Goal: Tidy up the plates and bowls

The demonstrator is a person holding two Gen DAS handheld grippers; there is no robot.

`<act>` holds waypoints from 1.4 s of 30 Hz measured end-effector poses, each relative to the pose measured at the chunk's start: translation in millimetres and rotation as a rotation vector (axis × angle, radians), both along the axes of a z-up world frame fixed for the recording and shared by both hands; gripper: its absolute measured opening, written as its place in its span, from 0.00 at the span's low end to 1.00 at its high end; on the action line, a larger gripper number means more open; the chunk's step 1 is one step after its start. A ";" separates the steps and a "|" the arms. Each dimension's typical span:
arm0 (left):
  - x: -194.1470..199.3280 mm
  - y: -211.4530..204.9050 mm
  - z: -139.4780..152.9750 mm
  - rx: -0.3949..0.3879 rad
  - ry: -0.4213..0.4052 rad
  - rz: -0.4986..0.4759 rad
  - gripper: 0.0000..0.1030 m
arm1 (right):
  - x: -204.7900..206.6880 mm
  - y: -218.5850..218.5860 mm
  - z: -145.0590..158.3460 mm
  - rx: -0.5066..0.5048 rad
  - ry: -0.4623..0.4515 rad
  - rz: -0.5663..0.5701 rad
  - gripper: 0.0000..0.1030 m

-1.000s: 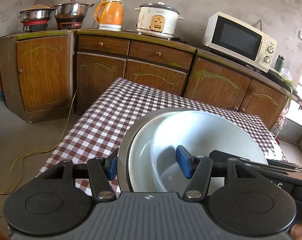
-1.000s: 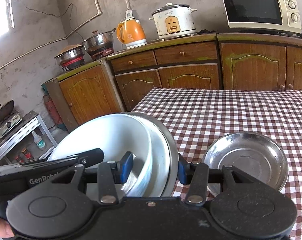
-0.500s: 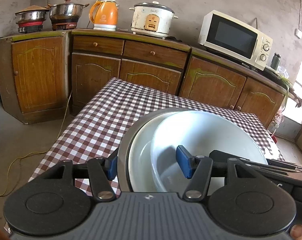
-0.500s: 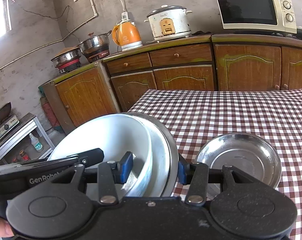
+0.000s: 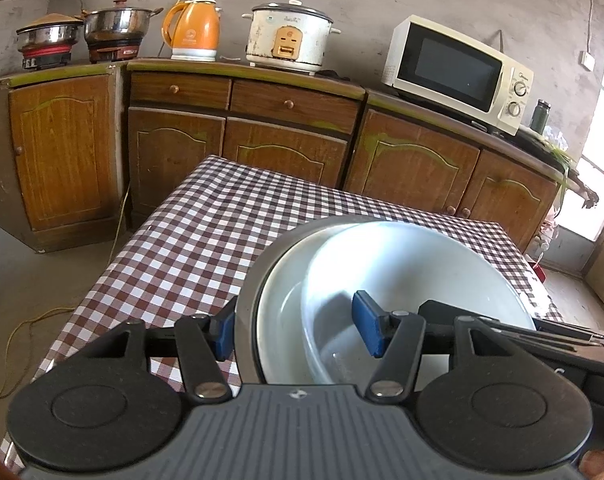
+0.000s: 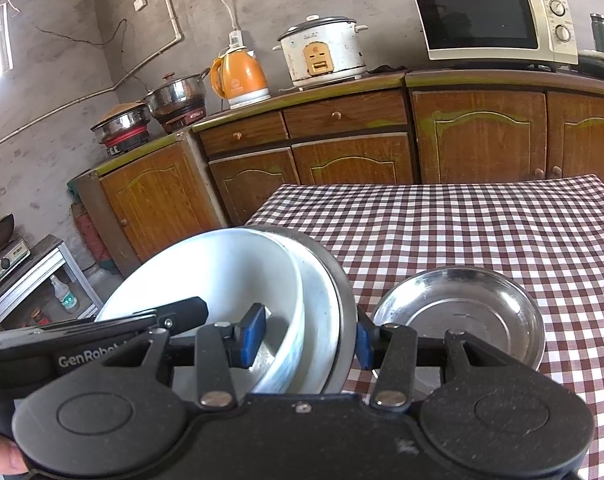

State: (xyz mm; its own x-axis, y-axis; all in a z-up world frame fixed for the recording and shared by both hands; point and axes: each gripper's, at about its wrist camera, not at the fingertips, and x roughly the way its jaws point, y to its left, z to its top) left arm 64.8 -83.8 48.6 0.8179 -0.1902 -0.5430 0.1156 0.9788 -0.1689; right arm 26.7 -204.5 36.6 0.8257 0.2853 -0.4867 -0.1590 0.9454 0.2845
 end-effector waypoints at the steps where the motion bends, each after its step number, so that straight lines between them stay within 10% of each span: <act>1: 0.0 -0.9 -0.3 0.000 0.001 -0.002 0.58 | 0.4 -0.9 -0.1 0.001 0.001 -0.002 0.54; 42: 10.2 -42.3 -3.4 0.004 0.008 -0.080 0.58 | -6.3 -50.3 -4.7 0.020 -0.006 -0.104 0.54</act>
State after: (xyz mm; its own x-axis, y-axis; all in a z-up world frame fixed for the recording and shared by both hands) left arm 75.0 -126.2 45.2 0.7954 -0.2528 -0.5508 0.1925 0.9672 -0.1659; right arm 20.5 -254.7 31.9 0.8542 0.2077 -0.4767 -0.0623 0.9510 0.3027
